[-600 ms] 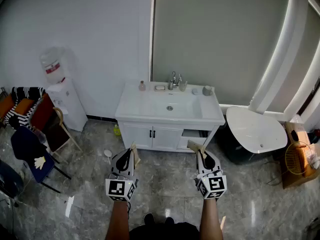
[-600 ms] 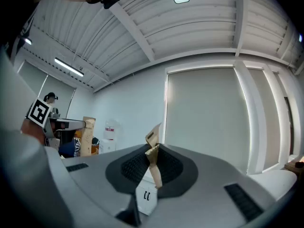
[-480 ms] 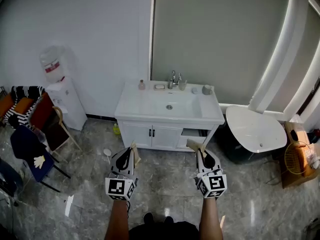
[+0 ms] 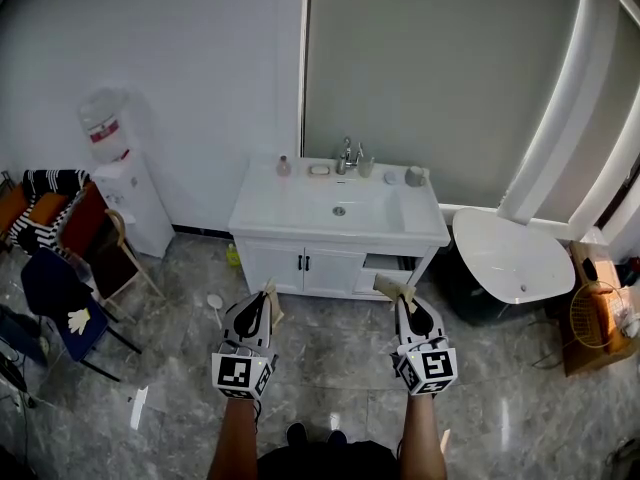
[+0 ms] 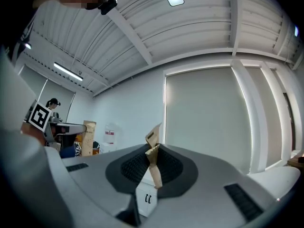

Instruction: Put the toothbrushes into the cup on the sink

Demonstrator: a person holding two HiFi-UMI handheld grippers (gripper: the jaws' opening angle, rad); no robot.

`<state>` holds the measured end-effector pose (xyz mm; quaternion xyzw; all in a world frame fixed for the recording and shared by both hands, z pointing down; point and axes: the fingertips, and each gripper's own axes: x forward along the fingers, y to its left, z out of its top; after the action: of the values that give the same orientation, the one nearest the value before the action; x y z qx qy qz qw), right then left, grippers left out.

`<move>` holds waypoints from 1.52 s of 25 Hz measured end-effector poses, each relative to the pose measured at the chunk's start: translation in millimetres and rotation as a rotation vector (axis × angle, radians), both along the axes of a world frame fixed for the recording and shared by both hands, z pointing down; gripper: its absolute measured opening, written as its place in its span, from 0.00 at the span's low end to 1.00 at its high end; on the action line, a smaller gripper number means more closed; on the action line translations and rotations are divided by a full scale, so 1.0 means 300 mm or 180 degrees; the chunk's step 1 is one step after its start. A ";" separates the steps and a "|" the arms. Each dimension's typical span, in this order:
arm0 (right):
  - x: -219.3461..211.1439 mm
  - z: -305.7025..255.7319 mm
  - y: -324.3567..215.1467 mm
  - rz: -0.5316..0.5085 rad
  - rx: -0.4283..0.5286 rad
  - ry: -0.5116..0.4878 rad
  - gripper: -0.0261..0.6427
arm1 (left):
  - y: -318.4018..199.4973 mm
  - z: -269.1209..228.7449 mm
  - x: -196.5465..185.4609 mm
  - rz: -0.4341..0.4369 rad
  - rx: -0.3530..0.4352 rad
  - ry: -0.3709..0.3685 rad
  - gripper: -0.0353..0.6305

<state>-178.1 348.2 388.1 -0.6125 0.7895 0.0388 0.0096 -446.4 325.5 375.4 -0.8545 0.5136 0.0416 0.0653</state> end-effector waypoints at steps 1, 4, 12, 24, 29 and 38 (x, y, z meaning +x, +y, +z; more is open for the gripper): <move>0.004 -0.001 0.000 -0.0002 -0.0001 0.0007 0.12 | -0.001 0.002 0.005 0.0005 -0.0003 -0.0001 0.09; 0.019 0.005 0.005 -0.0009 -0.0003 0.0012 0.12 | 0.001 0.015 0.022 -0.0001 -0.0018 -0.0009 0.09; 0.089 0.007 -0.003 -0.0061 -0.0008 0.0023 0.12 | -0.001 0.029 0.107 -0.0054 -0.0061 -0.0031 0.09; 0.227 0.083 -0.044 -0.0126 -0.0063 -0.0041 0.12 | -0.006 0.080 0.253 -0.0167 -0.0106 -0.0050 0.09; 0.253 0.111 -0.123 -0.0143 -0.0065 -0.0023 0.12 | -0.100 0.105 0.289 -0.0174 -0.0093 -0.0041 0.09; 0.312 0.160 -0.429 -0.0070 -0.0039 0.0009 0.12 | -0.453 0.153 0.375 -0.0024 -0.0043 -0.0010 0.09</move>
<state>-84.3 219.6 436.1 -0.6037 0.7964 0.0348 0.0052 -333.8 189.6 421.4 -0.8531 0.5170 0.0366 0.0605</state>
